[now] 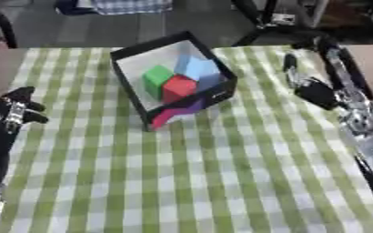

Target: Pick up objects on the table and place them in the box.

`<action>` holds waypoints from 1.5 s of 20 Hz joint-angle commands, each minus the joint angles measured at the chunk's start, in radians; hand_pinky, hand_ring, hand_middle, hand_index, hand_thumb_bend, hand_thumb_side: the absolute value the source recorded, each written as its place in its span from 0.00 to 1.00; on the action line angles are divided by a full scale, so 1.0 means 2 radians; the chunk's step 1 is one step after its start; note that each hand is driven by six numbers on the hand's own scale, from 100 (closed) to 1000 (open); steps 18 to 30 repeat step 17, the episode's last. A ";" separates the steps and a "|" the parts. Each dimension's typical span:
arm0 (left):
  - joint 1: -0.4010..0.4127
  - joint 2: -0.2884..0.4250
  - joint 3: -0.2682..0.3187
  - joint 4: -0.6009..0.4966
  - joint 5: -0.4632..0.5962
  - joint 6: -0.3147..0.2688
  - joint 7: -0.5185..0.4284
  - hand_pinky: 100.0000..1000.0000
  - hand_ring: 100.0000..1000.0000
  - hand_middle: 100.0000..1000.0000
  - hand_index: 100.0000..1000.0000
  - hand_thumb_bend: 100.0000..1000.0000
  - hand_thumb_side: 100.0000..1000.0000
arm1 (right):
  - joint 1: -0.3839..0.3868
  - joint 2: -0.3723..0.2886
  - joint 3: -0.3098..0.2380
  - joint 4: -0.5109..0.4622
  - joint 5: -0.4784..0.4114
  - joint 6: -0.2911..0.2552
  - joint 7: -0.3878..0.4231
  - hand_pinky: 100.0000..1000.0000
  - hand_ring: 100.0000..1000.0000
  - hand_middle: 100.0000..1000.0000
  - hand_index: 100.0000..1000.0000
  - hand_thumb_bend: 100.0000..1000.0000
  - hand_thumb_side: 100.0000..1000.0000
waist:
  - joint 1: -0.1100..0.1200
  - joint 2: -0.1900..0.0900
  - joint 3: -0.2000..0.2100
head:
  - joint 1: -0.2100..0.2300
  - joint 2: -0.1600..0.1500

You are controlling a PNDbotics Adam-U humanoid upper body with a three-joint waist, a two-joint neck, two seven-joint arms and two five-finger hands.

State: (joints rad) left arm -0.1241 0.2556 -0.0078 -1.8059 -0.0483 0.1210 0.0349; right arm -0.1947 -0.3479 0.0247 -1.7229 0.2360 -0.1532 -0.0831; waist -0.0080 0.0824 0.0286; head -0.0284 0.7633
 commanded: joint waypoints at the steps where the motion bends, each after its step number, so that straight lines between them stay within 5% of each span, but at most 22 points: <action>1: -0.002 0.000 0.005 -0.006 0.000 -0.003 0.009 0.74 0.48 0.50 0.81 0.16 0.78 | 0.026 0.017 -0.018 -0.032 -0.032 0.010 -0.008 0.90 0.75 0.75 0.81 0.00 0.57 | -0.001 -0.014 -0.002 | 0.016 0.003; 12: 0.009 -0.019 0.004 0.003 -0.002 -0.016 0.024 0.75 0.49 0.51 0.80 0.16 0.79 | 0.120 0.062 -0.030 -0.044 -0.081 0.020 -0.035 0.88 0.71 0.71 0.77 0.00 0.63 | 0.002 -0.018 -0.014 | 0.035 0.003; 30: 0.010 -0.023 0.003 0.007 -0.001 -0.019 0.030 0.75 0.48 0.50 0.80 0.15 0.79 | 0.127 0.064 -0.029 -0.042 -0.090 0.023 -0.048 0.87 0.70 0.70 0.75 0.00 0.63 | 0.003 -0.018 -0.017 | 0.033 0.003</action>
